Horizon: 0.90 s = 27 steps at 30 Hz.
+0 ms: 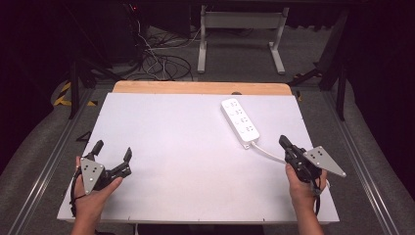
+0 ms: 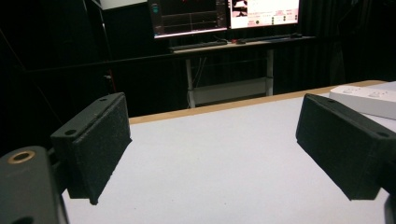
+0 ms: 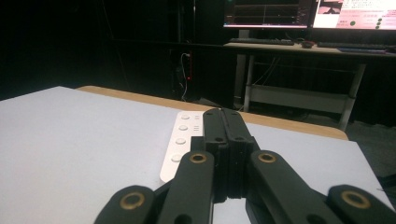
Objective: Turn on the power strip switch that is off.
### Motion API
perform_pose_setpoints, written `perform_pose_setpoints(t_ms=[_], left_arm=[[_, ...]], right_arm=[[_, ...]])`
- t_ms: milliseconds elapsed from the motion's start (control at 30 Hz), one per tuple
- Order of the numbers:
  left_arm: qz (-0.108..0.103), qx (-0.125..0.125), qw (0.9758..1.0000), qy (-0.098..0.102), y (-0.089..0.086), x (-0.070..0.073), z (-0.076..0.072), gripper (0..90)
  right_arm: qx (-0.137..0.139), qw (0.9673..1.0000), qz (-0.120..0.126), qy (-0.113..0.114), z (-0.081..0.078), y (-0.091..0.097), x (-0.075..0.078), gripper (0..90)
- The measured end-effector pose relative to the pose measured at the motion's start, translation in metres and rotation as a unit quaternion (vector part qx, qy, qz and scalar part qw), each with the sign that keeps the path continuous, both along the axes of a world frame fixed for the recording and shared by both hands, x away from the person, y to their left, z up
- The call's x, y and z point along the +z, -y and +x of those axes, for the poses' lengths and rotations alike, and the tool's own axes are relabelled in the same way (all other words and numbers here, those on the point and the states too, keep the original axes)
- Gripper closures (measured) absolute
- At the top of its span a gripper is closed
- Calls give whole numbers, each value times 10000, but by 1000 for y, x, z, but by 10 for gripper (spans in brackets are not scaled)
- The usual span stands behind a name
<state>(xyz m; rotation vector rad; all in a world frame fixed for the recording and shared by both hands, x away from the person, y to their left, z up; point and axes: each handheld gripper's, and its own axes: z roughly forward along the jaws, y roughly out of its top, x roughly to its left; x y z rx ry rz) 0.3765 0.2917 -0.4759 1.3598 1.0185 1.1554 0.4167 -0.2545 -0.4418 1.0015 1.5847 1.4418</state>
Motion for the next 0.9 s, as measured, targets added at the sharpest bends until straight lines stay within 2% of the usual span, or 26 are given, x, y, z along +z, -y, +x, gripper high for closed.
perform_pose_setpoints(t_ms=[167, 300, 367, 433, 533, 567, 600, 700, 900], left_arm=[[28, -32, 10000, -23, 2, 0, 2, 108], [29, -43, 10000, -34, 2, -1, 2, 108], [25, -43, 10000, -30, 2, -1, 2, 108], [37, -31, 10000, -22, 2, 0, 1, 108], [26, -37, 10000, -27, 2, -1, 1, 108], [26, -38, 10000, -29, 2, -1, 1, 108], [24, -41, 10000, -37, 2, -1, 1, 108], [29, -55, 10000, -47, 3, -1, 1, 108], [42, -55, 10000, -50, 3, -1, 2, 108]], right_arm=[[7, 10000, 21, -14, 0, 1, -3, 854], [107, 9999, 65, 70, 1, 0, -3, 750], [94, 9996, 180, 170, 2, -1, -3, 630], [100, 9995, 226, 194, 3, -2, -3, 595], [150, 9992, 276, 237, 4, -3, -2, 449], [199, 9990, 268, 288, 4, -3, -2, 356], [199, 9990, 268, 288, 4, -3, -2, 356], [-22, 9994, 258, 209, 6, -5, -3, 120], [-126, 9993, 302, 168, 7, -5, -2, 38]])
